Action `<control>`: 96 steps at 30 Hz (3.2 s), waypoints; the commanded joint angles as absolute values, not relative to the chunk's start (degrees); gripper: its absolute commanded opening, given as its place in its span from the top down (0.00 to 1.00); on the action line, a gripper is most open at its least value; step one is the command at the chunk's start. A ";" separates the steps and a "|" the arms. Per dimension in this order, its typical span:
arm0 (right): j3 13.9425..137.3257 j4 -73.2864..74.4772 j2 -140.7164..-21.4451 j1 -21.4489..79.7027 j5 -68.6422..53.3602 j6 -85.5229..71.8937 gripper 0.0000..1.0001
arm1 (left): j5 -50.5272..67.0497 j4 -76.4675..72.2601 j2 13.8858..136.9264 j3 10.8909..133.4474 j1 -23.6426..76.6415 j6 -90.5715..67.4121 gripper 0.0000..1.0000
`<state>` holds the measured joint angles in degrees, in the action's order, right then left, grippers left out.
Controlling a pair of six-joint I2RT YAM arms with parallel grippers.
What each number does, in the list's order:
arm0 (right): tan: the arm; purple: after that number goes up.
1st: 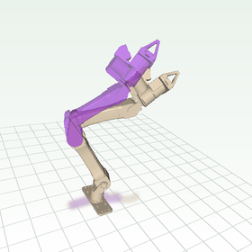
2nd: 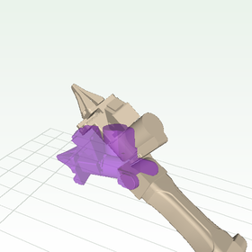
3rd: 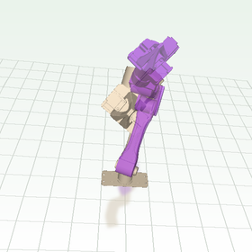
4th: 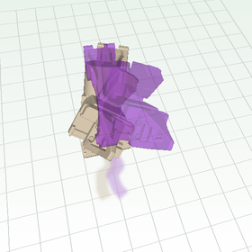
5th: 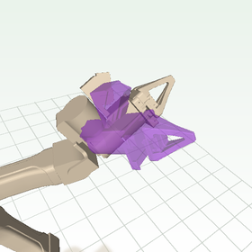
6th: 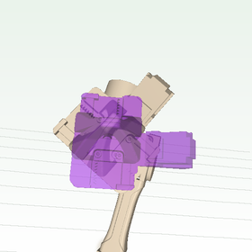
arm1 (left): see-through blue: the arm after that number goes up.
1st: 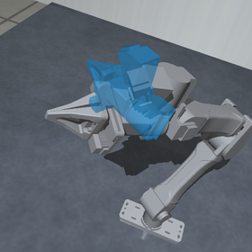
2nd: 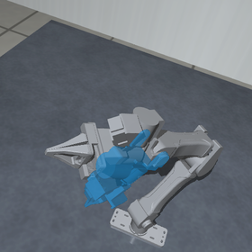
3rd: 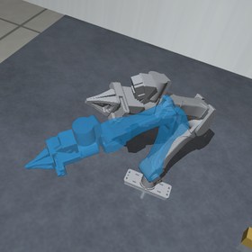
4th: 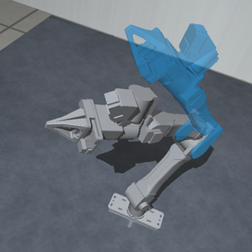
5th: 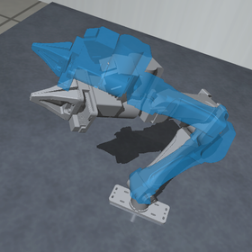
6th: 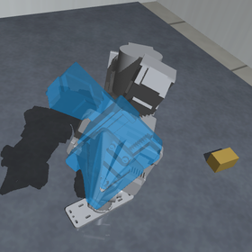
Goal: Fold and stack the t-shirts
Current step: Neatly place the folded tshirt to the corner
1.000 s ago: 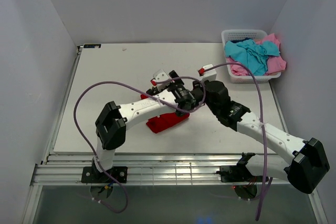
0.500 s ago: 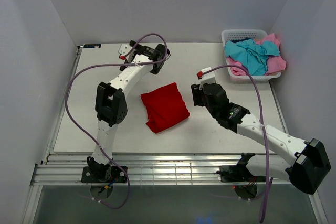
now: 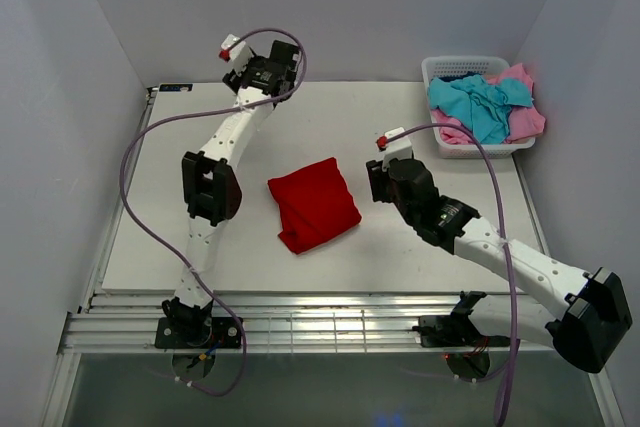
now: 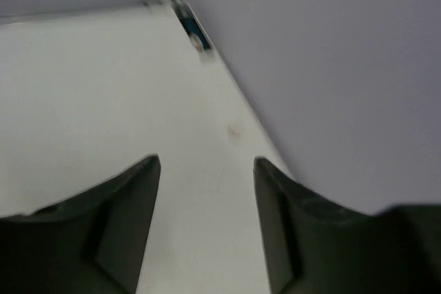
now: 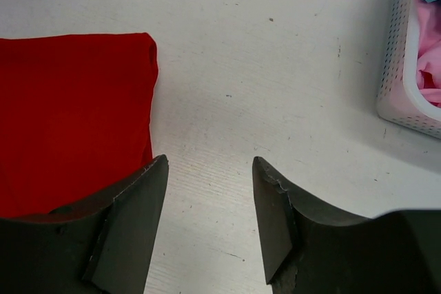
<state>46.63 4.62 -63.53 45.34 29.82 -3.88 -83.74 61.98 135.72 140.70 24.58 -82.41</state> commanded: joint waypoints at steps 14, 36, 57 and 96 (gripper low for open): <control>49.04 -1.05 -67.14 45.35 29.10 -4.30 0.38 | 7.00 1.93 107.85 100.91 15.83 0.38 0.09; 55.02 -9.22 -91.84 33.58 -2.19 -2.46 0.27 | 10.57 -1.34 84.22 58.03 17.56 -27.16 0.13; 54.14 -11.69 -97.30 33.13 -3.60 -5.01 0.28 | 2.90 9.06 71.89 34.64 31.11 -39.99 0.02; 52.91 -11.87 -103.10 34.80 -10.63 -6.68 0.33 | 9.58 -40.43 90.61 19.60 31.11 -46.76 0.02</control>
